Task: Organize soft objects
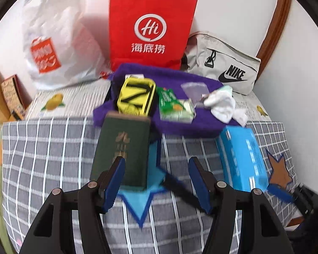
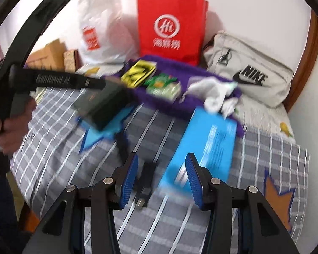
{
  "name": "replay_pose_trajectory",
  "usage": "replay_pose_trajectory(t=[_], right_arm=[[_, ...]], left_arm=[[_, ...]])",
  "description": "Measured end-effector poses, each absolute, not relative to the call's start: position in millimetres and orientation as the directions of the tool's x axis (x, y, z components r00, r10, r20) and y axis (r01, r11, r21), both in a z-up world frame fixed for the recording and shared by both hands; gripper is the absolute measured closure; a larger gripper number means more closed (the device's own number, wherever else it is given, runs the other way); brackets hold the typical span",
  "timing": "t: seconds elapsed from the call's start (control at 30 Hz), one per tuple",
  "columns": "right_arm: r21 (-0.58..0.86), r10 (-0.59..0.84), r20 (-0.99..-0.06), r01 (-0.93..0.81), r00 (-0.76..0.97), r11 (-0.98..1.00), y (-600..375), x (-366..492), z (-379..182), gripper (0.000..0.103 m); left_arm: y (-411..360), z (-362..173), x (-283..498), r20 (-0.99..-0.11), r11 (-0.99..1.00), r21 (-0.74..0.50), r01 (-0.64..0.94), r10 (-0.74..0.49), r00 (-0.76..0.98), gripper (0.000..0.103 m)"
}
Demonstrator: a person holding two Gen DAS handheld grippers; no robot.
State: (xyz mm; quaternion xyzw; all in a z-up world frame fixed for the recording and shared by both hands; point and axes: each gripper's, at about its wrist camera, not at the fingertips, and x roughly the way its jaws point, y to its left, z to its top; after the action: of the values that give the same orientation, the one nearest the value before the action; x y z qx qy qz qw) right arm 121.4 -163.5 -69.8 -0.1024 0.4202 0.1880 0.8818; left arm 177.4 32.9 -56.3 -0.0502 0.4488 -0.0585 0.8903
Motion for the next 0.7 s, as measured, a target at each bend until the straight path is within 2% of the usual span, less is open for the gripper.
replay_pose_trajectory(t=[0.17,0.23,0.5,0.57,0.63,0.7], right_arm=[[0.01,0.267,-0.804,-0.437,0.532,0.899,-159.6,86.5,-102.6,0.057],[0.019,0.257,-0.817,-0.423,0.516,0.906,-158.4,89.0,-118.8,0.062],[0.026,0.236,-0.846,-0.405,0.479,0.914,-149.9,106.3,-156.0,0.062],[0.014,0.233,-0.842,-0.413,0.486,0.911,-147.0,108.9,-160.0,0.069],[-0.015,0.225,-0.831,-0.424,0.509,0.905,-144.3,109.4,-162.9,0.081],[-0.01,0.233,-0.825,-0.426,0.515,0.905,-145.7,109.3,-162.3,0.082]], left_arm=[[37.6,-69.6,146.6,-0.795,0.983,-0.175,0.063,-0.178,0.58,0.043],[37.3,-75.4,139.2,-0.801,0.983,-0.171,0.064,-0.177,0.572,0.043],[47.9,-98.3,115.3,-0.825,0.983,-0.18,0.031,-0.168,0.54,0.043],[50.7,-101.8,114.7,-0.83,0.983,-0.183,0.018,-0.164,0.534,0.043],[52.2,-105.3,114.3,-0.833,0.982,-0.188,0.005,-0.162,0.529,0.043],[51.8,-108.9,115.4,-0.837,0.981,-0.194,0.0,-0.166,0.521,0.043]])
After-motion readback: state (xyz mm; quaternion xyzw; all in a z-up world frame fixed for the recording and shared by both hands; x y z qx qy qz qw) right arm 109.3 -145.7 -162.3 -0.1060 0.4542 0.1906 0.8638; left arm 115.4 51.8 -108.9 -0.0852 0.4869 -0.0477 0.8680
